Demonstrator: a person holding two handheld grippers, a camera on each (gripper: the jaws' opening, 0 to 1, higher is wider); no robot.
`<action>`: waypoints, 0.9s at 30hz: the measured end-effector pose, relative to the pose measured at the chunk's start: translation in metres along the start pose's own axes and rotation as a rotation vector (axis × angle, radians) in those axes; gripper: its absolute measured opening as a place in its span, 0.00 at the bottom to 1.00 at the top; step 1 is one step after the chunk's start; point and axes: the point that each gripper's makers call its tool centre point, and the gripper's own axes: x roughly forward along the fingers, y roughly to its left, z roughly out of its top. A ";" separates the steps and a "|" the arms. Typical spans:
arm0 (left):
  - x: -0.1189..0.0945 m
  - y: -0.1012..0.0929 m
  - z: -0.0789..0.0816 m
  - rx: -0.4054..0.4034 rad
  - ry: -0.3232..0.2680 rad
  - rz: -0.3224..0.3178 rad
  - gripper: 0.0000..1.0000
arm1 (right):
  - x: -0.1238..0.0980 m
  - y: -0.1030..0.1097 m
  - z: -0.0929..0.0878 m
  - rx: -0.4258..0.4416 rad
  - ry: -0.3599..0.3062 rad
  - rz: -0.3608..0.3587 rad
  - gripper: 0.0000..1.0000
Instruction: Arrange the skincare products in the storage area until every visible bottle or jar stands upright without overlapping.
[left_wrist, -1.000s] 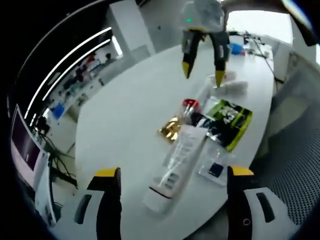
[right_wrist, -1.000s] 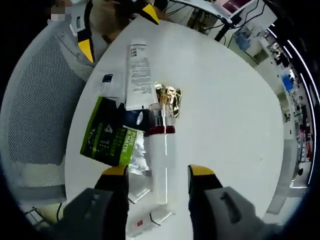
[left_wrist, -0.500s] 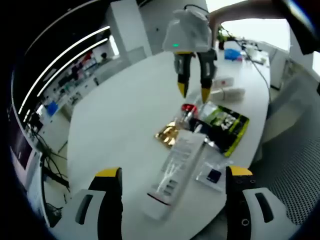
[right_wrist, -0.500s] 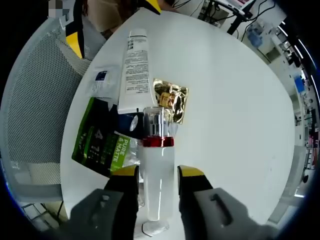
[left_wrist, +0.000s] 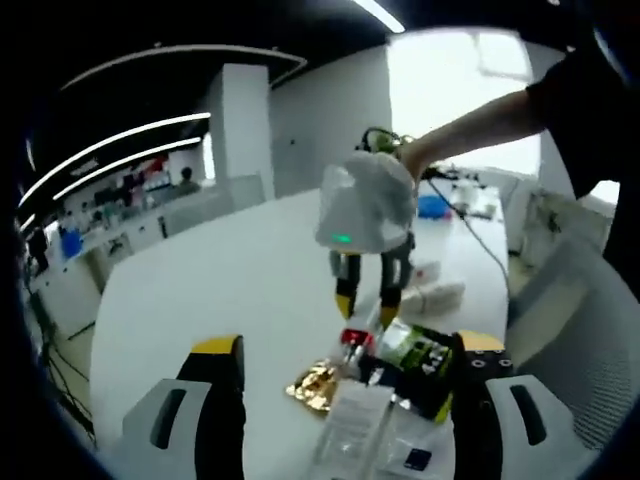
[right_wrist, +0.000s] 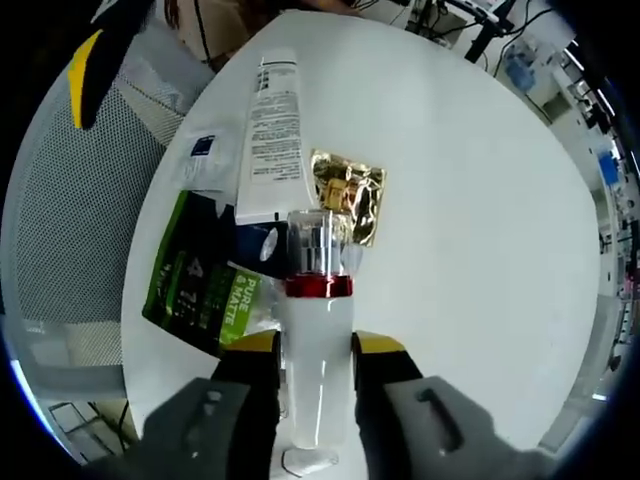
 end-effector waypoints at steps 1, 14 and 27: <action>0.002 0.001 -0.001 0.010 -0.003 -0.003 0.82 | 0.000 -0.001 0.000 -0.002 0.000 0.002 0.27; 0.033 -0.002 0.003 -0.056 -0.052 -0.080 0.79 | 0.009 0.001 -0.001 -0.022 0.018 0.052 0.28; 0.040 -0.005 -0.011 -0.074 -0.012 -0.105 0.78 | 0.019 0.002 -0.002 -0.054 0.045 0.086 0.31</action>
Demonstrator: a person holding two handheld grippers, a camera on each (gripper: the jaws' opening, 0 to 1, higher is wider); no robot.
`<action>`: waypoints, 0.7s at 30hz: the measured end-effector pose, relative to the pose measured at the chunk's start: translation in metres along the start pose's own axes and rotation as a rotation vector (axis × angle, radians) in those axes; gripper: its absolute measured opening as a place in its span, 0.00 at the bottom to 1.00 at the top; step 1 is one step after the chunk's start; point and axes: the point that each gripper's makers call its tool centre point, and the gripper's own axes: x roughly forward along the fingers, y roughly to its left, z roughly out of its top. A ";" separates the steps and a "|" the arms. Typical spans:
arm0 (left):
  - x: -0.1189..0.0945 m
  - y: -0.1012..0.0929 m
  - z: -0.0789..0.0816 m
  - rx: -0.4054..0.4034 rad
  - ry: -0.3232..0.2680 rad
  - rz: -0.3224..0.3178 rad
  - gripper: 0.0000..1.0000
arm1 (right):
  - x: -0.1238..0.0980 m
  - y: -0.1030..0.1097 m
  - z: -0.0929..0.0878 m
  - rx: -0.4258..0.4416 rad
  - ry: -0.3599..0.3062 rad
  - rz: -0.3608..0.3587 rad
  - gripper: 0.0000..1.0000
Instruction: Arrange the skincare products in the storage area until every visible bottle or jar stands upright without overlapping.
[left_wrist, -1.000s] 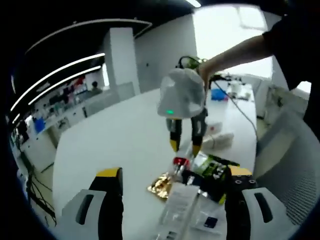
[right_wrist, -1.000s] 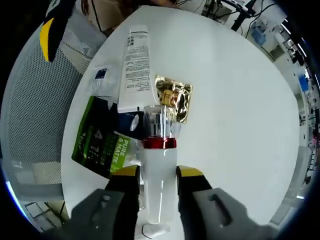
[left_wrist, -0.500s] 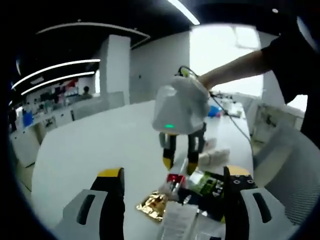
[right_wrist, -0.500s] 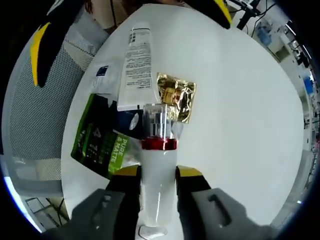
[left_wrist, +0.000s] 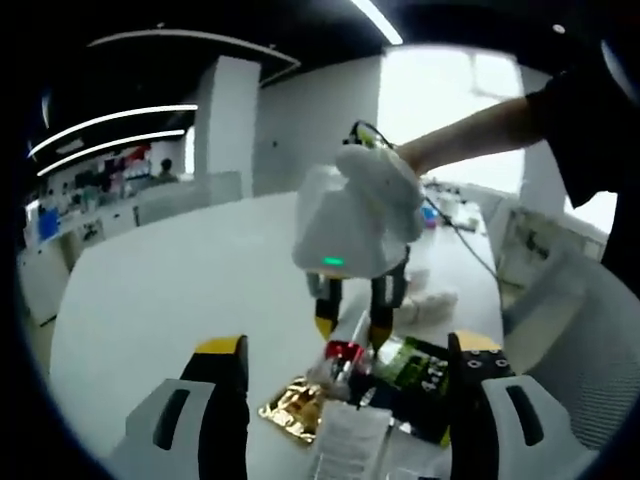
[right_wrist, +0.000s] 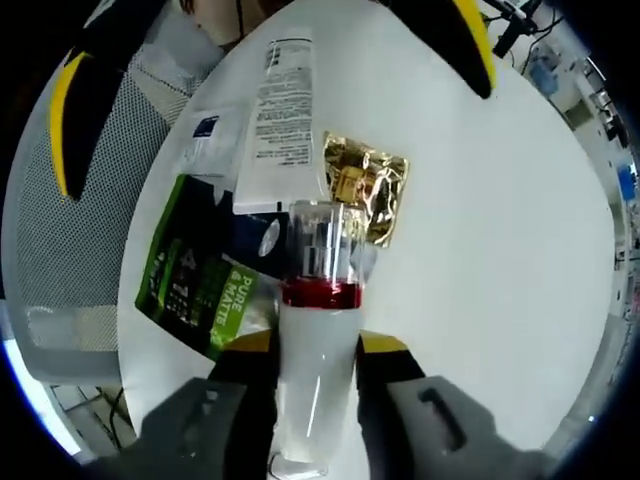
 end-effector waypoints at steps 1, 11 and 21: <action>0.001 0.001 0.000 -0.016 -0.005 0.007 0.79 | 0.000 0.000 0.000 0.004 0.002 0.002 0.31; 0.009 -0.002 -0.008 -0.042 0.010 -0.014 0.77 | 0.000 -0.001 0.000 -0.017 -0.002 -0.002 0.29; 0.013 0.004 -0.016 -0.056 0.031 -0.013 0.75 | -0.002 -0.001 0.001 0.015 -0.083 -0.020 0.26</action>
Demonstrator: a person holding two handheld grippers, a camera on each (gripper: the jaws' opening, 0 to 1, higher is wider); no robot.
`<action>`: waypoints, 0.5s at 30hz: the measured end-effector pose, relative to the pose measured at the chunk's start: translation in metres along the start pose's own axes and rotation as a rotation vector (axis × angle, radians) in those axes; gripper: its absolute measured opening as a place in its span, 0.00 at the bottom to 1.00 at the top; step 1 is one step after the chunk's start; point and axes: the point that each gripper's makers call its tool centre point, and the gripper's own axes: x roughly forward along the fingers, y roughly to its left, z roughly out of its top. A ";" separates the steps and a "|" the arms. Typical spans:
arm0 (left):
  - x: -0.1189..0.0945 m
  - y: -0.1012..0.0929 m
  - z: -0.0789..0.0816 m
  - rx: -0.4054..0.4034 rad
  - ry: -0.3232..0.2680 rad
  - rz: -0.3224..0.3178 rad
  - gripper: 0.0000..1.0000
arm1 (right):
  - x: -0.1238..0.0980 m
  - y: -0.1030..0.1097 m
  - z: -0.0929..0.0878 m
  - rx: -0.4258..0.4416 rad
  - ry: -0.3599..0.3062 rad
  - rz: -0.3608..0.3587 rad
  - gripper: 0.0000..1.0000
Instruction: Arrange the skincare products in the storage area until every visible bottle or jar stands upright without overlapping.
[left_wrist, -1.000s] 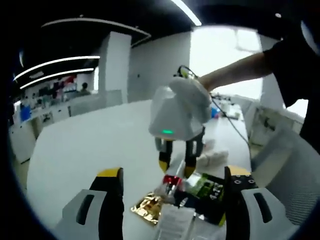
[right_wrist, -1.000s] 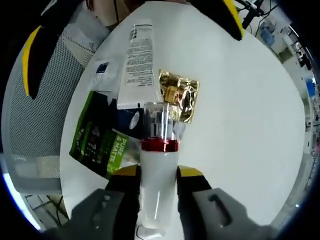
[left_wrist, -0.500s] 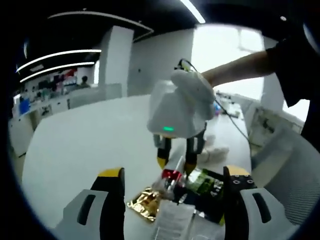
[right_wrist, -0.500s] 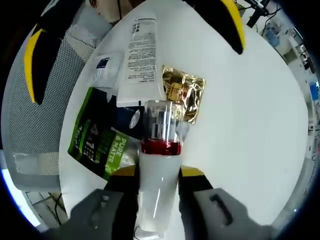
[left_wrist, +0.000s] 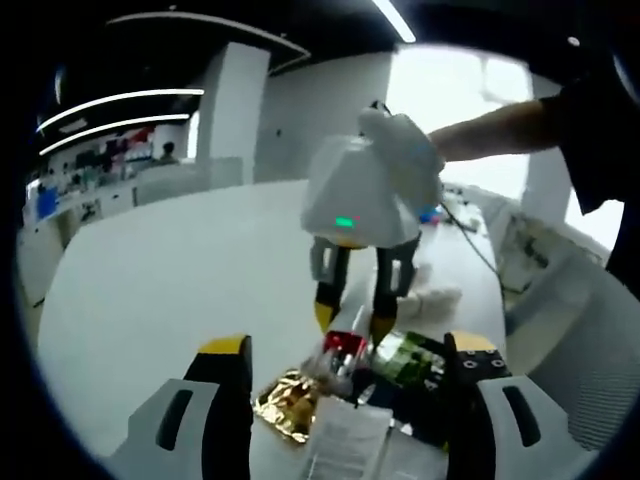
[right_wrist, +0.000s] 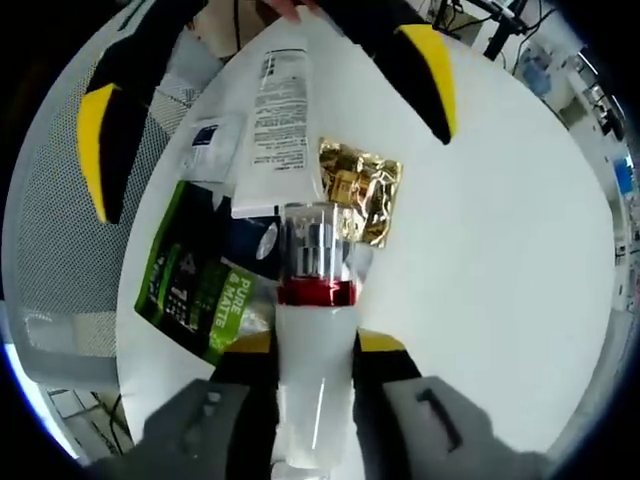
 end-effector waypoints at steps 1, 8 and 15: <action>0.000 0.000 0.000 -0.004 0.000 0.000 0.74 | 0.000 0.000 0.000 0.005 -0.014 -0.002 0.26; -0.002 0.005 -0.001 -0.024 -0.008 0.007 0.74 | -0.004 0.002 0.001 0.043 -0.077 -0.017 0.25; 0.000 0.005 -0.002 -0.040 -0.013 -0.001 0.73 | -0.021 0.000 0.009 0.125 -0.199 -0.048 0.25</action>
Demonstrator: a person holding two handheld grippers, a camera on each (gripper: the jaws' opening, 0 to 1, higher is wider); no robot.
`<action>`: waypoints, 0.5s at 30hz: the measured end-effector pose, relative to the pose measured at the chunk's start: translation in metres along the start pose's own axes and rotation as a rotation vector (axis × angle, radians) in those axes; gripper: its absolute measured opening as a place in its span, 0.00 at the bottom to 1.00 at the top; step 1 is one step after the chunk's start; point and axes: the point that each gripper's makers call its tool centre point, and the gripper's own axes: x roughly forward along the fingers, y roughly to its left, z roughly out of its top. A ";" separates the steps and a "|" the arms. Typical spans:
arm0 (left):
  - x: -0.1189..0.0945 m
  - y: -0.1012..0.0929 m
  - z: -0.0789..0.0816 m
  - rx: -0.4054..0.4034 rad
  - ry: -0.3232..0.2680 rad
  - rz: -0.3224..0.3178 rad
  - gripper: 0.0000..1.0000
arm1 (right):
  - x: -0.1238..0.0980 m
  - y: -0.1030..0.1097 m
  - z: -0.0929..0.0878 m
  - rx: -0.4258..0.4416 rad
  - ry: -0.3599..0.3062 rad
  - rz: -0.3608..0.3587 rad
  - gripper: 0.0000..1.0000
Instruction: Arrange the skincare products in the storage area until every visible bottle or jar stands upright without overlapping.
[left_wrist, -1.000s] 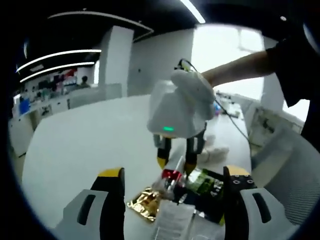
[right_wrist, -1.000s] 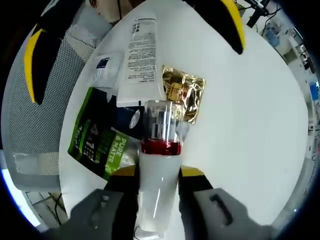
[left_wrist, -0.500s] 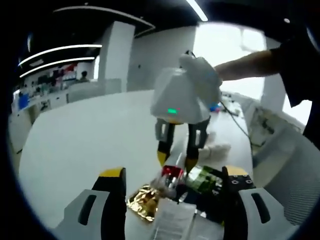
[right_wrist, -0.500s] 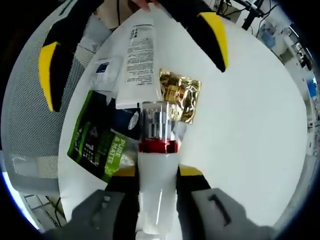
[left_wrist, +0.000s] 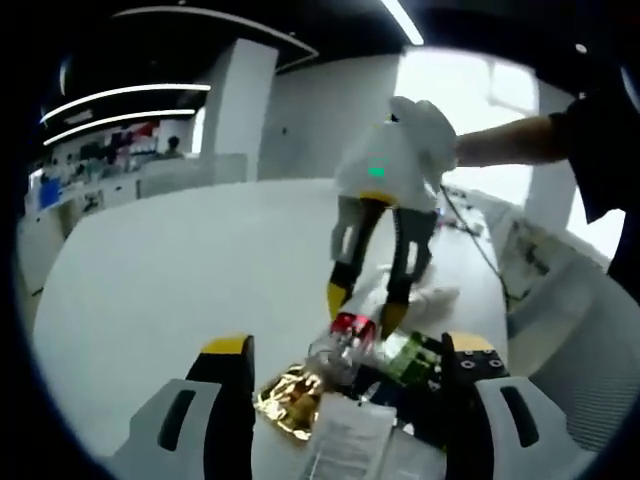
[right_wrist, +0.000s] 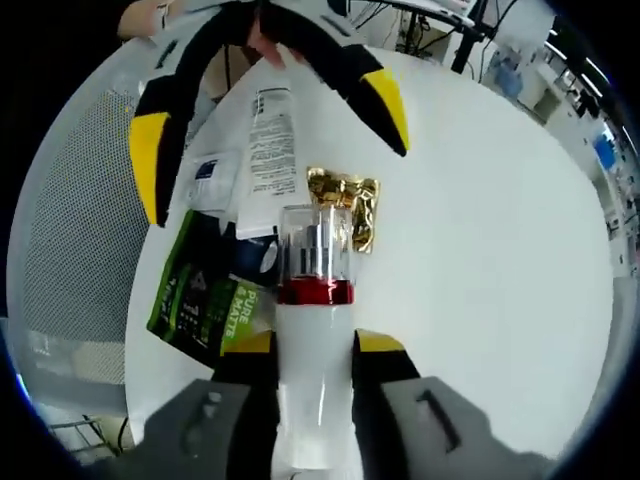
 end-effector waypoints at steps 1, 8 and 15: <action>0.000 0.000 0.000 -0.001 0.000 0.000 0.73 | -0.002 0.000 0.001 0.006 -0.014 -0.004 0.25; 0.001 0.004 0.005 -0.031 -0.026 0.001 0.71 | -0.013 -0.001 0.010 0.062 -0.118 -0.056 0.26; 0.002 0.001 0.011 -0.071 -0.068 -0.024 0.68 | -0.024 0.001 0.021 0.154 -0.251 -0.083 0.26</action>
